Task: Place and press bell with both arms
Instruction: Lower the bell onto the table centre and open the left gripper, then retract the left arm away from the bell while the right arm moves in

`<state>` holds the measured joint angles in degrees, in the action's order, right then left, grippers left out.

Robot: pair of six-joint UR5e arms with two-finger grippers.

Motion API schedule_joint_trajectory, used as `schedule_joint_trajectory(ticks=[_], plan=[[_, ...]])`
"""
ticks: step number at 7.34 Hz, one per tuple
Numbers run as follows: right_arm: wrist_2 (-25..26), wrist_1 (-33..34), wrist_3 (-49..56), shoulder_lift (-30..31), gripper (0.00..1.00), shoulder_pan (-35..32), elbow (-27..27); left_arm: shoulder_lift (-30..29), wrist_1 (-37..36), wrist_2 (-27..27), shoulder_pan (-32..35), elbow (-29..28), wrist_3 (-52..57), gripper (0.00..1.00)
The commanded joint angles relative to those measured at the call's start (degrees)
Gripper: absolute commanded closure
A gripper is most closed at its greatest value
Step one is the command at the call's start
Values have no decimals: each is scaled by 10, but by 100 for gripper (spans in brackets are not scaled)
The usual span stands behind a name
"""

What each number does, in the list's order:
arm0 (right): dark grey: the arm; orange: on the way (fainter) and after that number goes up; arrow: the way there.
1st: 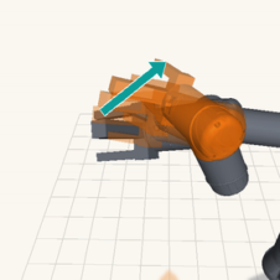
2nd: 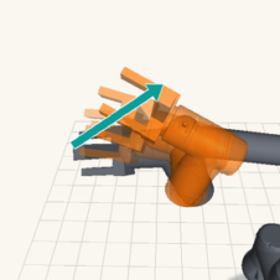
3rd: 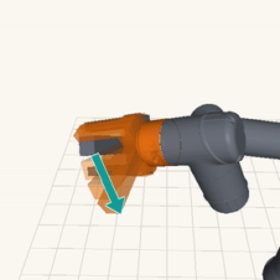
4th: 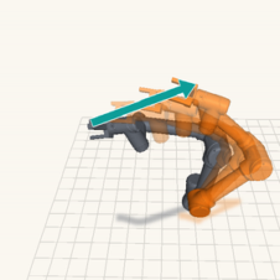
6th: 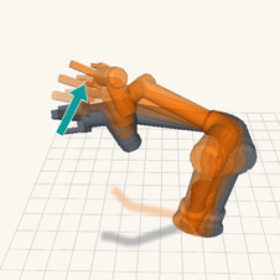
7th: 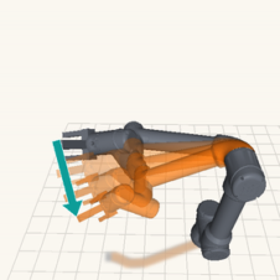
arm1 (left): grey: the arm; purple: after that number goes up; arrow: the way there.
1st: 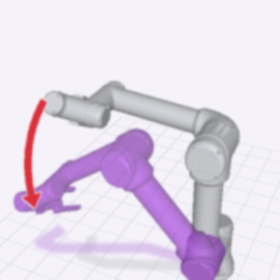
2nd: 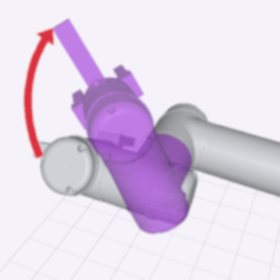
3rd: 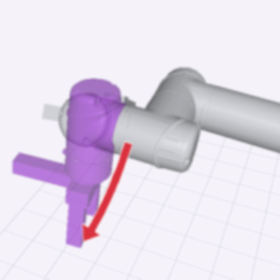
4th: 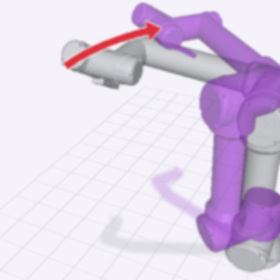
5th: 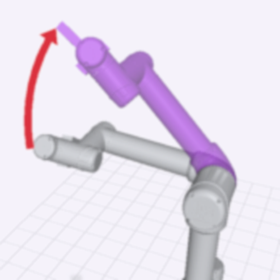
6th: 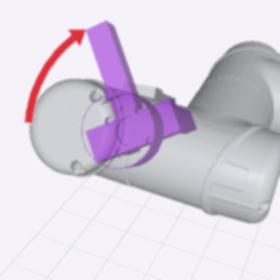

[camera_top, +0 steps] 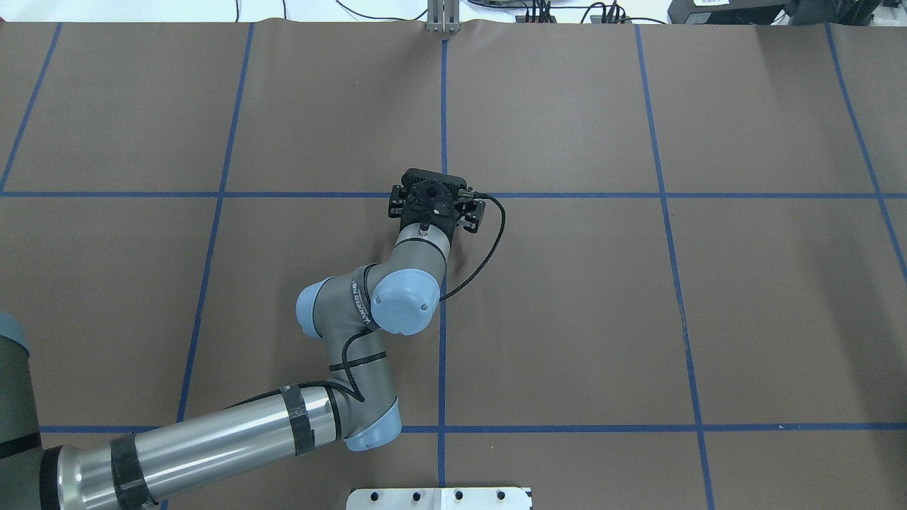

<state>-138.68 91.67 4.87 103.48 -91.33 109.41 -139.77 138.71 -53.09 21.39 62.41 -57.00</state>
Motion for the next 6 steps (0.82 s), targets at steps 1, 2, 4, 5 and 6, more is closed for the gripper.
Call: schedule_joint_trajectory(ticks=[1, 2, 4, 5, 6], plan=[[-3, 0, 3, 8, 0, 0, -11, 1, 5, -57, 34, 13, -3, 0], [-4, -16, 0, 7, 0, -1, -11, 2, -1, -98, 64, 17, 2, 0], [-7, -24, -36, -33, 0, 0, -9, 27, -77, -245, 154, 44, 35, 0], [-8, -22, -76, -65, 0, 22, -12, 57, -91, -290, 191, 64, 64, 0], [-4, -21, -119, -108, 0, 46, -16, 81, -92, -363, 237, 66, 75, 0]])
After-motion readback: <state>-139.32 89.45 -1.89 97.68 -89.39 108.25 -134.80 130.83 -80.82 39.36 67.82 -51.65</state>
